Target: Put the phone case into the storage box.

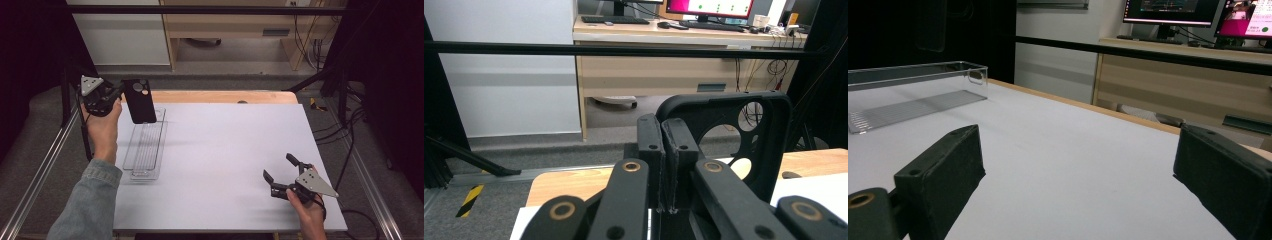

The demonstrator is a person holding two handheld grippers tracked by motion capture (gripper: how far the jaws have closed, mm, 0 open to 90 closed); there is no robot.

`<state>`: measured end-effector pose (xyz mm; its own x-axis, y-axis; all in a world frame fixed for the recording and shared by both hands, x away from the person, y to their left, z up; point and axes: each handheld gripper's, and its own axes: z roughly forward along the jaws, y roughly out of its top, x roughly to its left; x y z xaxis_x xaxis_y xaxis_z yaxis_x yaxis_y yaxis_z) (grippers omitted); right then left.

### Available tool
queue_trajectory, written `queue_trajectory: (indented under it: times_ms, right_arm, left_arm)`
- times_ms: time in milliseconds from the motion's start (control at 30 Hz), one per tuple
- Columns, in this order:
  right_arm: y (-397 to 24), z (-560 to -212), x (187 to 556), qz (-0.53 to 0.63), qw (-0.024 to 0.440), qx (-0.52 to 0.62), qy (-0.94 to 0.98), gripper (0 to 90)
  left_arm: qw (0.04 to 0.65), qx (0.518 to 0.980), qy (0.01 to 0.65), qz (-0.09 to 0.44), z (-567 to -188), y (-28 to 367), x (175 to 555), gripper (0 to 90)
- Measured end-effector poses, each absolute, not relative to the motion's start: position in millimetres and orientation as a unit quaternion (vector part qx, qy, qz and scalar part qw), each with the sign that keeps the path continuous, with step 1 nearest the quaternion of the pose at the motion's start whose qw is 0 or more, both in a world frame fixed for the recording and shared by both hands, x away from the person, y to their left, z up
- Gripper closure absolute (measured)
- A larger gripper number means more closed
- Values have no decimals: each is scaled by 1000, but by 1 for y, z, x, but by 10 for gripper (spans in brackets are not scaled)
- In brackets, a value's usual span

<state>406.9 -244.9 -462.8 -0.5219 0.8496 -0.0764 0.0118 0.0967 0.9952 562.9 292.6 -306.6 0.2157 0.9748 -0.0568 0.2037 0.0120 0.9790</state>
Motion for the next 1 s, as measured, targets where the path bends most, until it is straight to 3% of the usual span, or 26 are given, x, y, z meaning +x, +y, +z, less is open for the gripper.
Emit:
queue_trajectory:
  times_ms: [1000]
  right_arm:
    - [-241, -464, 401, 590, 353, 310, 657, 63]
  left_arm:
    - [503, 590, 507, 376, -325, 299, 570, 871]
